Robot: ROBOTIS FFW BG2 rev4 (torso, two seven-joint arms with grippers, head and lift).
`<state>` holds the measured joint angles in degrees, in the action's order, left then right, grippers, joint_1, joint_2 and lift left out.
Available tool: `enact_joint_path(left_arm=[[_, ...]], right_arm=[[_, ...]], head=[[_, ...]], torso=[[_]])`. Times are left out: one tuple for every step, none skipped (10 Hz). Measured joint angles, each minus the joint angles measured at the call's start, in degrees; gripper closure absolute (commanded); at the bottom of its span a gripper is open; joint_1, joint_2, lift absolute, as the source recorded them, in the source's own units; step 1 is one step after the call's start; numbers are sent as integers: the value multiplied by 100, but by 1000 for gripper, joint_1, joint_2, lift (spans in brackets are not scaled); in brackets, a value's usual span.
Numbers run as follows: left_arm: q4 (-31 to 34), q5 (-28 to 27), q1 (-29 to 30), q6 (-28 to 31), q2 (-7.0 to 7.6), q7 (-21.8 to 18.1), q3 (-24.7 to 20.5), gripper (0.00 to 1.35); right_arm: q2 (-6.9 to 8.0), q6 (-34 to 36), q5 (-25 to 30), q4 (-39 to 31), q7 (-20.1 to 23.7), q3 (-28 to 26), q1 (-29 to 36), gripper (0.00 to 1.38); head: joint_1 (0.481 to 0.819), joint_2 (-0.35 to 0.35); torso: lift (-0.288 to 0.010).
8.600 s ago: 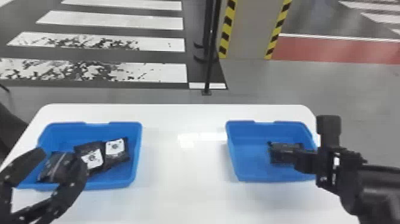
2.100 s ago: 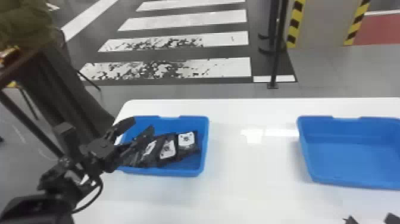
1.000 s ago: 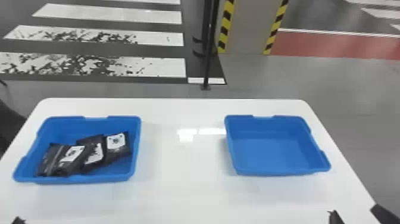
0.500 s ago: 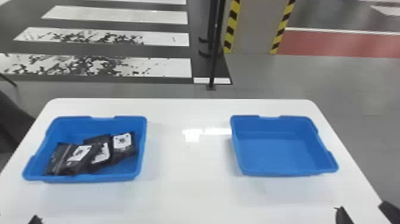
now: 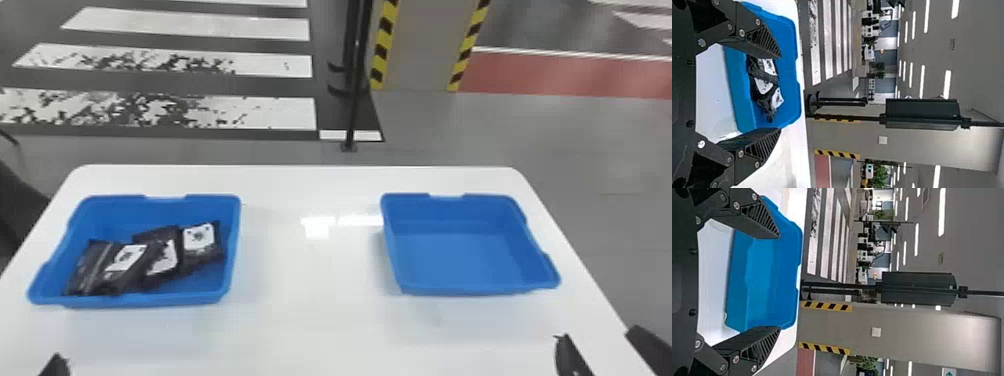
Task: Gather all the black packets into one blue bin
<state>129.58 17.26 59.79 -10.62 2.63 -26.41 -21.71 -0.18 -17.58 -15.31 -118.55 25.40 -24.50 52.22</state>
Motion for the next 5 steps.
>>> enact_joint_path(left_arm=[[0,-2,-46,43,0,-16,3,412],[0,-18,-117,75,0,-31,12,412],[-7,-40,-184,111,0,-45,20,412],[-13,-52,-218,139,0,-56,25,412],[-15,-54,-226,162,0,-57,26,412]], right_arm=[[0,0,-11,6,0,2,-30,216],[0,0,-26,10,0,4,-59,216],[0,0,-40,24,2,4,-94,216],[0,0,-46,36,1,5,-121,216],[0,0,-53,47,1,5,-130,216]], head=[[695,-110],[695,-111],[695,-113],[695,-115],[695,-116]], torso=[[-110],[-110],[-110],[-110],[-110]])
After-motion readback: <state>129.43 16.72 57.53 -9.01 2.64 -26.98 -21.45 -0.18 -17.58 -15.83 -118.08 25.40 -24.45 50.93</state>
